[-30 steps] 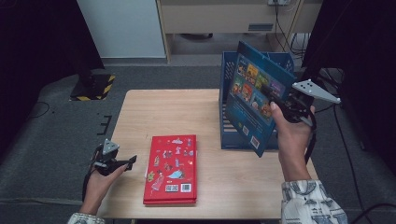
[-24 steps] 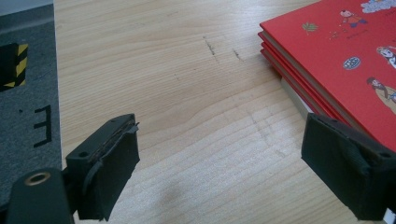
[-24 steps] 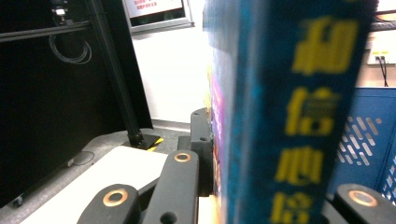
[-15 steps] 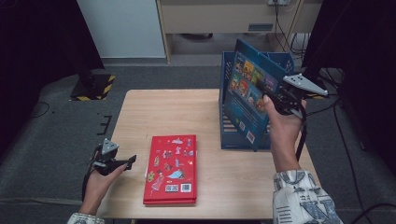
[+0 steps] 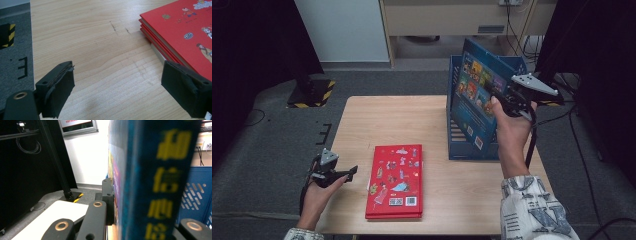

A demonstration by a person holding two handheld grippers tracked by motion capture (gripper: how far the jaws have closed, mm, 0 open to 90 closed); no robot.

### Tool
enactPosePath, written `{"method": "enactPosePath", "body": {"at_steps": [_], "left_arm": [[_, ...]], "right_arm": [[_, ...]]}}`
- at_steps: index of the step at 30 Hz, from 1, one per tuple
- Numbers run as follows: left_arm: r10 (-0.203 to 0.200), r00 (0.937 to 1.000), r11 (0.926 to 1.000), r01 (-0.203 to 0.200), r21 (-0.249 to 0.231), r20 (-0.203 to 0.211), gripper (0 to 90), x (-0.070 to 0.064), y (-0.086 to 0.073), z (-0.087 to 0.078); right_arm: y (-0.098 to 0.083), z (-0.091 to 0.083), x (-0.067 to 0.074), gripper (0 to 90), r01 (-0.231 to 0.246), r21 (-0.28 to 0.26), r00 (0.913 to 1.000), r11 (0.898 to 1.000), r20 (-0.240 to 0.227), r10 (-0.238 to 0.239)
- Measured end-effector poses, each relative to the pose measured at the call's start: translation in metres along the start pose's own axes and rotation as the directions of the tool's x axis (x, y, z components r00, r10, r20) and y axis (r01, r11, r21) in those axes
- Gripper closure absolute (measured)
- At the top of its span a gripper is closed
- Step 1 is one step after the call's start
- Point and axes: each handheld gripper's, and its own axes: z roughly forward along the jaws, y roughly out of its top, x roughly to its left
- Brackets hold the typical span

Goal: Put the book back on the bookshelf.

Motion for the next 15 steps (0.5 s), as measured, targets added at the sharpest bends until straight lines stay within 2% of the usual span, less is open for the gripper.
{"method": "enactPosePath", "body": {"at_steps": [15], "left_arm": [[0.002, 1.0000, 1.0000, -0.002, -0.001, 0.006, 10.5, 0.000, 0.000, 0.001]], "right_arm": [[0.006, 0.023, 0.001, 83.4, 0.000, 0.011, 0.9996, 1.000, 0.028, -0.001]]}}
